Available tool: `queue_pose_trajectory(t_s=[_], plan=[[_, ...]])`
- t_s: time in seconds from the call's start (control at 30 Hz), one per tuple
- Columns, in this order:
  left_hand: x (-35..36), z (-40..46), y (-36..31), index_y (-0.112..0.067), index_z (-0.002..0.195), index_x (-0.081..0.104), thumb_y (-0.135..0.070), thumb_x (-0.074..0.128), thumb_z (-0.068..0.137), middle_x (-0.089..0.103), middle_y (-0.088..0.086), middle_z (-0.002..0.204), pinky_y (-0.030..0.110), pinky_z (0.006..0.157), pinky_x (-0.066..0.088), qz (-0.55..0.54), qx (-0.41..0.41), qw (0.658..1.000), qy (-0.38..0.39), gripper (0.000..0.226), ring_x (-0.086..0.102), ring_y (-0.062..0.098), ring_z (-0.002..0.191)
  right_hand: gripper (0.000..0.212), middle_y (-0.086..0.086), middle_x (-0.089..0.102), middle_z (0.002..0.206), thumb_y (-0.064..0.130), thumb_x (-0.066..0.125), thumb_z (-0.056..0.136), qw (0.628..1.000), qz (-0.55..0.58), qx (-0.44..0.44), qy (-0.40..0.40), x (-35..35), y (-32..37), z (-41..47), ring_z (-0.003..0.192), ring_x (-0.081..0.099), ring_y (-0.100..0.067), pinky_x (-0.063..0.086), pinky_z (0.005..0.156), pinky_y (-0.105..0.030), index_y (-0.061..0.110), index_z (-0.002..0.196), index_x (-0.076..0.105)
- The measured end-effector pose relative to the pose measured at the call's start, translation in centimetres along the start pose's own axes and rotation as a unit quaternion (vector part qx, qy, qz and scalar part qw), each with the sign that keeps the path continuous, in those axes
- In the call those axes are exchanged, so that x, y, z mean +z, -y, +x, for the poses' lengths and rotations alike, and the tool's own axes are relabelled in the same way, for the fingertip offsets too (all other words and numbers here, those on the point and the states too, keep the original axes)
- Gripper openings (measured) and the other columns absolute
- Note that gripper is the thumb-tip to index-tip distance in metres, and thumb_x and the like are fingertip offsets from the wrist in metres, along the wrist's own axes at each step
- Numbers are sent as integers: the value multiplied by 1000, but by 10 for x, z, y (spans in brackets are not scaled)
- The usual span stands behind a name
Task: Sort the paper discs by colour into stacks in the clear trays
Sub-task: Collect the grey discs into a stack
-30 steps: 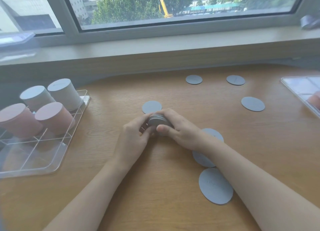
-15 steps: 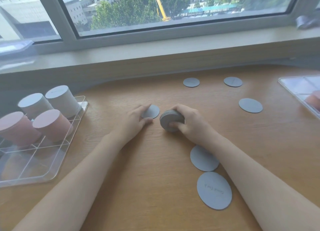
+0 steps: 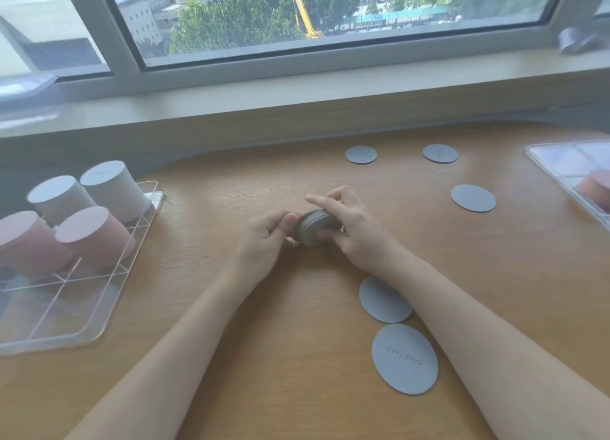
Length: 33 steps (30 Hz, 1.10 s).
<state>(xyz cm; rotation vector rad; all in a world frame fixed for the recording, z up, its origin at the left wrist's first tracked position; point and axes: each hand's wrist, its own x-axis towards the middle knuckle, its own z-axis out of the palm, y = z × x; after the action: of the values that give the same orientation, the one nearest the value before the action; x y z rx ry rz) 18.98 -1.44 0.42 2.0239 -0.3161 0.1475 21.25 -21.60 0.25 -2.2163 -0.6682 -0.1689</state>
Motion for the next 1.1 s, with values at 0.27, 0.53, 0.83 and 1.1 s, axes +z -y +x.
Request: queue_pose_trajectory(t_s=[0.27, 0.53, 0.83, 1.1], plan=[[12, -16, -8, -25, 130, 62, -29, 53, 100, 68, -18, 117, 10, 94, 41, 13, 45, 998, 37, 31, 60, -8, 112, 46, -2, 55, 135, 27, 62, 96, 997, -81, -15, 10, 2, 6, -5, 128, 46, -18, 30, 105, -29, 15, 138, 48], [13, -16, -5, -21, 118, 64, -8, 59, 99, 72, -14, 107, 12, 89, 45, 37, 41, 998, -12, 24, 65, -4, 102, 77, 4, 48, 131, 58, 62, 84, 993, -85, 28, 72, -20, 15, -7, 126, 42, -14, 30, 111, -36, 21, 147, 37], [14, -13, -4, -13, 120, 63, -11, 58, 100, 69, -10, 106, 3, 83, 38, 53, 32, 998, 0, 21, 59, -11, 95, 87, 12, 35, 122, 76, 65, 70, 933, -246, 191, 179, -84, 18, -87, 116, 34, -12, 37, 103, -34, 34, 142, 38], [12, -16, -4, -18, 119, 63, -14, 57, 100, 70, -14, 107, 10, 84, 41, 45, 19, 999, 7, 20, 59, -12, 97, 68, 3, 42, 117, 72, 52, 83, 920, -354, 89, 145, -59, 33, -105, 105, 40, -17, 38, 90, -29, 30, 136, 46]])
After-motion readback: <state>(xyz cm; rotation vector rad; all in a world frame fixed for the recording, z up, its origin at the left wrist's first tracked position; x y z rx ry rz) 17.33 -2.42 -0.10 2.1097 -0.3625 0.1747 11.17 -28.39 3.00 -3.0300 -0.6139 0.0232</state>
